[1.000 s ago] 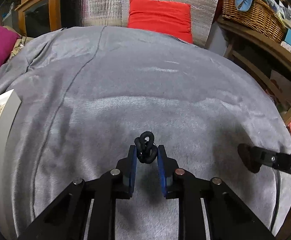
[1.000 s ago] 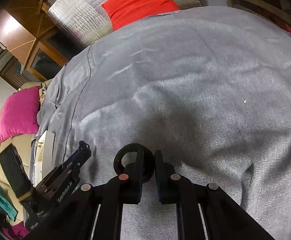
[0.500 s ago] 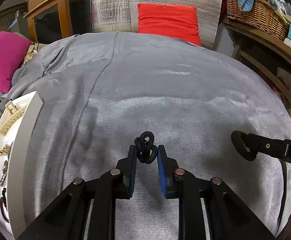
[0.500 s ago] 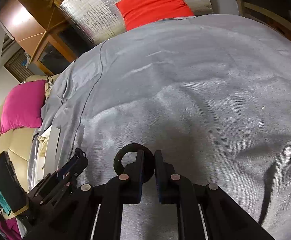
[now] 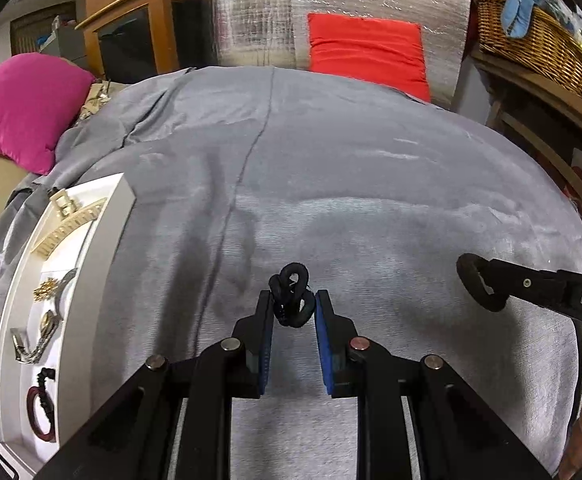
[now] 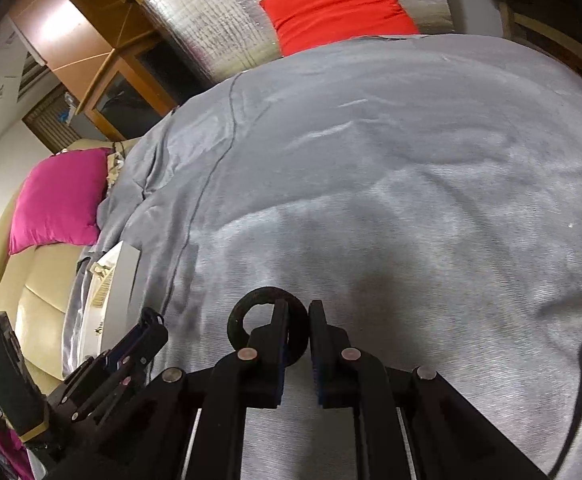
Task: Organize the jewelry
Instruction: 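Carry the ring in the right tool and hair ties in the left tool to the tray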
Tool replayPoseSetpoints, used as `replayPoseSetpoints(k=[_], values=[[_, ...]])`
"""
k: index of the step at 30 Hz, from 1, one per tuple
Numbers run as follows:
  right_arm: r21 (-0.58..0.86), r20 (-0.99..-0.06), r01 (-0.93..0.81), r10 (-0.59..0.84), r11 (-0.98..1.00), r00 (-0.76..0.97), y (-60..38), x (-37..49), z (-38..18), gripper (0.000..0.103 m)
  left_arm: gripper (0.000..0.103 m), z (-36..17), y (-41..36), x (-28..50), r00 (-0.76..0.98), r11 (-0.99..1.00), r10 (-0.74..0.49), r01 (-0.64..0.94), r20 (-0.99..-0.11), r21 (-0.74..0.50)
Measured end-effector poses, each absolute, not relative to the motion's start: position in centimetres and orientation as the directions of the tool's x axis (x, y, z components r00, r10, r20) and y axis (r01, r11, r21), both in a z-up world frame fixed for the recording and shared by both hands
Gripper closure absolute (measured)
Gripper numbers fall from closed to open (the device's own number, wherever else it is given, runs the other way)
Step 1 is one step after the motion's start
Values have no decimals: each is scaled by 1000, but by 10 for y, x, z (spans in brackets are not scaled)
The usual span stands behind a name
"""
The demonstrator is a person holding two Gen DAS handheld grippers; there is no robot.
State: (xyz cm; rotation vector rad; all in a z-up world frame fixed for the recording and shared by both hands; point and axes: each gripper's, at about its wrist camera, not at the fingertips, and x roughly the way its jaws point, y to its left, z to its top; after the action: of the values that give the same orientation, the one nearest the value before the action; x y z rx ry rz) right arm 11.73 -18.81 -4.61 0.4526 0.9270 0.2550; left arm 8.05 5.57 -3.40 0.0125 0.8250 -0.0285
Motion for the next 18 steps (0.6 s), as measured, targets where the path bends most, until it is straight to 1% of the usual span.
replayPoseSetpoints(k=[11,18], values=[[497,-678,-86,448,864,583,-151,114,-42,91,82,-14,85,49,718,1000,-24,5,-695,-30],[511,-634,-149,488,847,599,-126,107,-32,91,82,-1,102,27,754,998,-20,-19,-657,-52]])
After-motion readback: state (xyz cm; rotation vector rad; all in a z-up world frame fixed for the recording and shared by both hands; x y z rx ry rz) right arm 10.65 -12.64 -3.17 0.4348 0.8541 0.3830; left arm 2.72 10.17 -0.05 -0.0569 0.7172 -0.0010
